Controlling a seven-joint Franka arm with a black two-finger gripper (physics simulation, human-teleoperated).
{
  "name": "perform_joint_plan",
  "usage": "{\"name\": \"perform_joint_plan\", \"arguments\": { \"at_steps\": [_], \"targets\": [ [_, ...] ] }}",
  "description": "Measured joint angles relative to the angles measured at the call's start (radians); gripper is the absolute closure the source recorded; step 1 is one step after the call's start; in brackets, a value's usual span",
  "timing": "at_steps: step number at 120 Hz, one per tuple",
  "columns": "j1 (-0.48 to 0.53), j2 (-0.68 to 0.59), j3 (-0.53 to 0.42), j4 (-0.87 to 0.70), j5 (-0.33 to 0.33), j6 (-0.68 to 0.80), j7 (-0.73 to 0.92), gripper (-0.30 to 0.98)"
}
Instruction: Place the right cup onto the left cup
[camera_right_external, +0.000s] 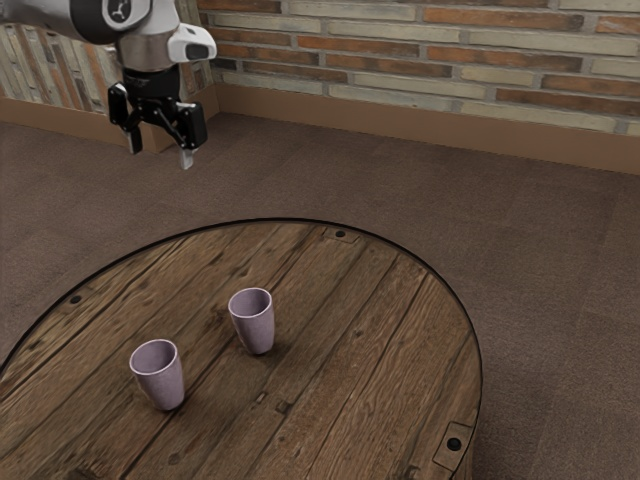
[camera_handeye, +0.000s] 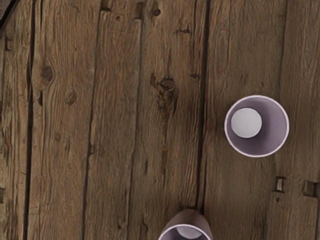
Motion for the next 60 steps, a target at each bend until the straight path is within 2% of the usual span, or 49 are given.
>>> {"name": "perform_joint_plan", "arguments": {
  "at_steps": [30, 60],
  "targets": [
    [-0.006, 0.075, -0.037, -0.008, 0.004, 0.051, -0.023, 0.00],
    [-0.009, 0.108, -0.050, -0.185, 0.003, 0.215, -0.065, 0.00]
  ]
}}
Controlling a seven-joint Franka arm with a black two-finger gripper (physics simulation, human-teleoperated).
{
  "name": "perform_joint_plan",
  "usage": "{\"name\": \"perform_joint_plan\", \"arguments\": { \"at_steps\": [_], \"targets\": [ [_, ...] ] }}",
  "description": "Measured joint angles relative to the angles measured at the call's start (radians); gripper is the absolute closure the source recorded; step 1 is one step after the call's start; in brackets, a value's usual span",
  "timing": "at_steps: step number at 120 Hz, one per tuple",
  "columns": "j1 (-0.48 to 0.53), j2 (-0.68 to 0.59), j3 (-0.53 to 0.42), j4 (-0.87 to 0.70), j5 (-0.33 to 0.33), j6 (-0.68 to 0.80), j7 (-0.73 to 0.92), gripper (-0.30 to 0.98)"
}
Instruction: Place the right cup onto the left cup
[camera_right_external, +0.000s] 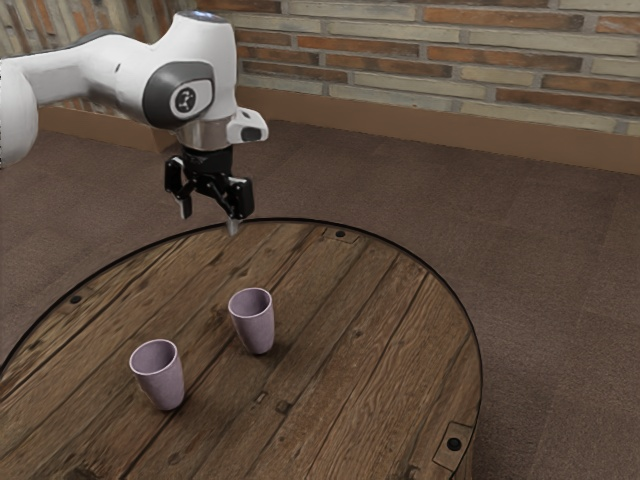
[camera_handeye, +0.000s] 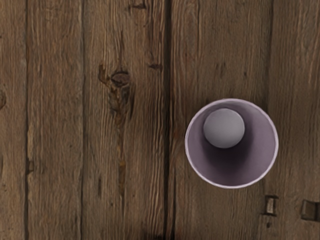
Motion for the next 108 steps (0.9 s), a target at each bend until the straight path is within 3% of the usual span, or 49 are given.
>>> {"name": "perform_joint_plan", "arguments": {
  "at_steps": [39, 108],
  "targets": [
    [0.002, 0.017, -0.039, -0.172, -0.003, 0.233, -0.077, 0.00],
    [0.000, 0.071, -0.118, -0.332, 0.007, 0.479, -0.214, 0.00]
  ]
}}
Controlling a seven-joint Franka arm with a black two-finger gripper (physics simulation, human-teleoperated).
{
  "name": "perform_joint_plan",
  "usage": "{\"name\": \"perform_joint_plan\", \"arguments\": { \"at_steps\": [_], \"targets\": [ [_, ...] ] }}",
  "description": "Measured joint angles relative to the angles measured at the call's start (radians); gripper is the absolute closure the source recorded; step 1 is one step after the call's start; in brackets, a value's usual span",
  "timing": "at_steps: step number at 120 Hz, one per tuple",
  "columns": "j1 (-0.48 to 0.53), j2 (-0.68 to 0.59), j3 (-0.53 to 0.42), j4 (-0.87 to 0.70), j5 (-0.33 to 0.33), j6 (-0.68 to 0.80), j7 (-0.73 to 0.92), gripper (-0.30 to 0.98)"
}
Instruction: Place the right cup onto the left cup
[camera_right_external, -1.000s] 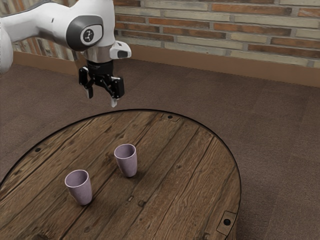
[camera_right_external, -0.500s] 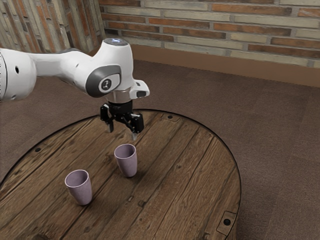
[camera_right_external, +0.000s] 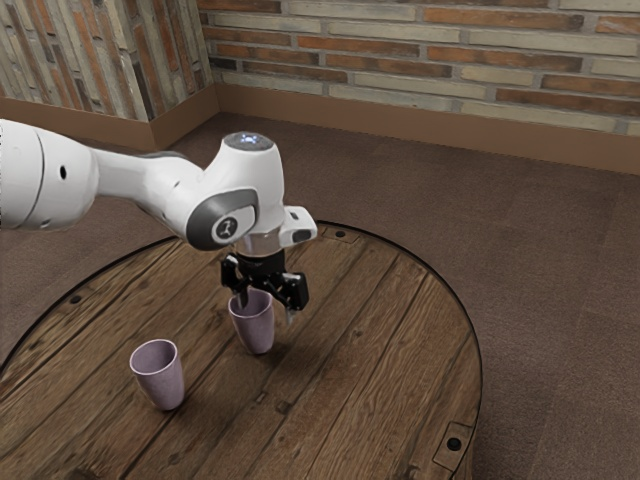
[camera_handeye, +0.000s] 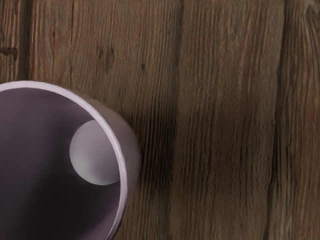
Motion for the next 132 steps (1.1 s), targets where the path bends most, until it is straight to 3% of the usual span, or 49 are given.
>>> {"name": "perform_joint_plan", "arguments": {
  "at_steps": [42, 89, 132],
  "targets": [
    [0.003, 0.096, 0.039, 0.013, 0.049, 0.108, -0.038, 0.03],
    [0.001, 0.101, 0.048, 0.013, 0.054, 0.152, -0.057, 0.62],
    [0.001, 0.069, 0.049, 0.012, 0.058, 0.144, -0.062, 0.76]
  ]
}}
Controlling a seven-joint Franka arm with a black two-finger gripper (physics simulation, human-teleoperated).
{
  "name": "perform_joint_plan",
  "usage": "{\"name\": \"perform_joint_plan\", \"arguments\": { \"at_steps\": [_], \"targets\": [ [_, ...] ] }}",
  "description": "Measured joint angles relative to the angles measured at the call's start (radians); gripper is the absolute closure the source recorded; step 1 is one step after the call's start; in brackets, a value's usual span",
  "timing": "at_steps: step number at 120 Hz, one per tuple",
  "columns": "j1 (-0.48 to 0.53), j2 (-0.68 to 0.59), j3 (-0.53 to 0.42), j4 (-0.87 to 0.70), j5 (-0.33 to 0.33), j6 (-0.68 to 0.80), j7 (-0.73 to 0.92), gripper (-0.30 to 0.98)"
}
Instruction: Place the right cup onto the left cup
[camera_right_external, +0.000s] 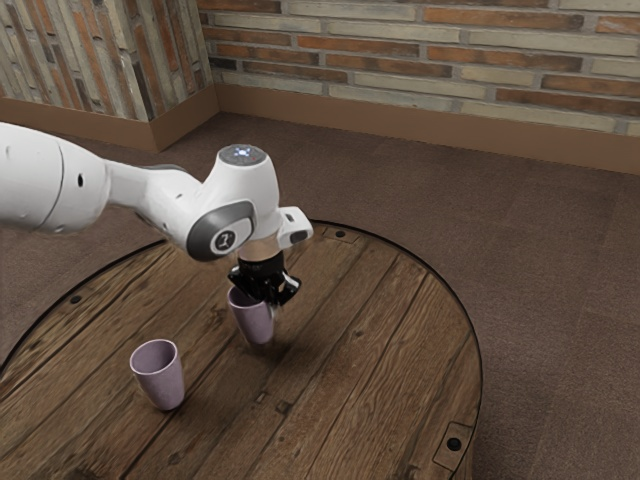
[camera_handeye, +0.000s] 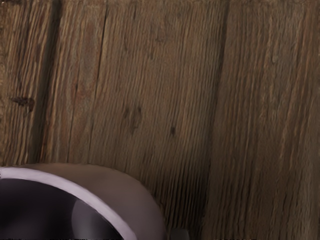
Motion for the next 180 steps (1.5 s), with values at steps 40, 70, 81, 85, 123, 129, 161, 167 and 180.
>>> {"name": "perform_joint_plan", "arguments": {
  "at_steps": [40, 70, 81, 85, 123, 129, 161, 167, 180],
  "targets": [
    [0.000, -0.293, -0.012, -0.026, -0.006, -0.187, -0.016, 0.78],
    [-0.001, -0.528, -0.012, -0.196, -0.044, -0.331, -0.042, 0.78],
    [0.000, -0.550, 0.000, -0.230, -0.053, -0.362, -0.051, 0.79],
    [0.000, -0.562, 0.005, -0.246, -0.055, -0.370, -0.053, 0.79],
    [0.000, -0.662, 0.013, -0.376, -0.092, -0.388, -0.074, 0.79],
    [0.000, -0.662, 0.014, -0.386, -0.096, -0.382, -0.076, 0.79],
    [0.001, -0.657, 0.020, -0.394, -0.093, -0.350, -0.081, 0.79],
    [0.002, -0.655, 0.027, -0.393, -0.091, -0.344, -0.078, 0.79],
    [0.004, -0.648, 0.044, -0.393, -0.087, -0.330, -0.070, 0.79]
  ]
}}
